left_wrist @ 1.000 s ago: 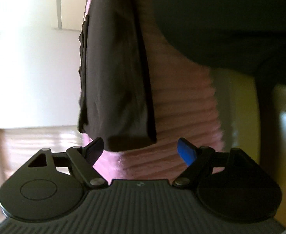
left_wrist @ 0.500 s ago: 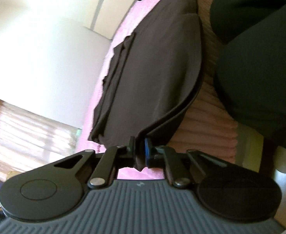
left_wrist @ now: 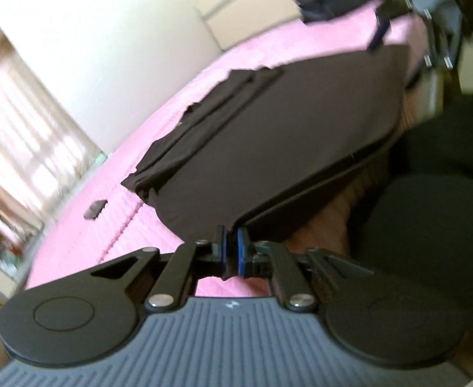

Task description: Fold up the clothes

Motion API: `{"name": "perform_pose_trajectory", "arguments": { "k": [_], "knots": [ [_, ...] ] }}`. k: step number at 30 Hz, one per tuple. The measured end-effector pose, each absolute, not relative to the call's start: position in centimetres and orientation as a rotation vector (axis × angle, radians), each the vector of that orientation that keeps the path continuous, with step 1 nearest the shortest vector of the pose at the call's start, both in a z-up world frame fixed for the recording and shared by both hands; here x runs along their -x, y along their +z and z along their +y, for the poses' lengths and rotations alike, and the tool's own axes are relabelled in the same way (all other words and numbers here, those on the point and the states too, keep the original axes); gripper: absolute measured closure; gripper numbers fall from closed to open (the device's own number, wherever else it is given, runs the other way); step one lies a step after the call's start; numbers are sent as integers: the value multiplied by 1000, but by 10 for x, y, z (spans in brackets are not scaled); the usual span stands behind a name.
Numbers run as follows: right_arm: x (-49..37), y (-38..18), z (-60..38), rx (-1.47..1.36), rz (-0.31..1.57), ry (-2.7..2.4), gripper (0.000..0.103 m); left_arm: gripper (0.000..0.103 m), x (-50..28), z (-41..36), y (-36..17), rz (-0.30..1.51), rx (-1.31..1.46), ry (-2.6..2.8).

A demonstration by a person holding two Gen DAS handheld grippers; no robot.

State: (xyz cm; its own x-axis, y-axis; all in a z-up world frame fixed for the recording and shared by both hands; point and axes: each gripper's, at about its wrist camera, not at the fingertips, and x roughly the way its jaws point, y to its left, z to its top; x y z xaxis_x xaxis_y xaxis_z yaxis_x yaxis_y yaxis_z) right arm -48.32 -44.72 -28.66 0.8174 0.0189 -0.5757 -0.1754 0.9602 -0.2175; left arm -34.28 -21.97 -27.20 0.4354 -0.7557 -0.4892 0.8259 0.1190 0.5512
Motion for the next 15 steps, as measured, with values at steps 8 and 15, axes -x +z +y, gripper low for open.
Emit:
{"name": "perform_pose_trajectory", "arguments": {
  "k": [8,15],
  "knots": [
    [412,-307,-361,517,598,332,67,98,347,-211,-268,152,-864,-1177],
    [402,-296,-356,441,629,340,101,78,371,-205,-299,112,-1028,-1119]
  ]
}}
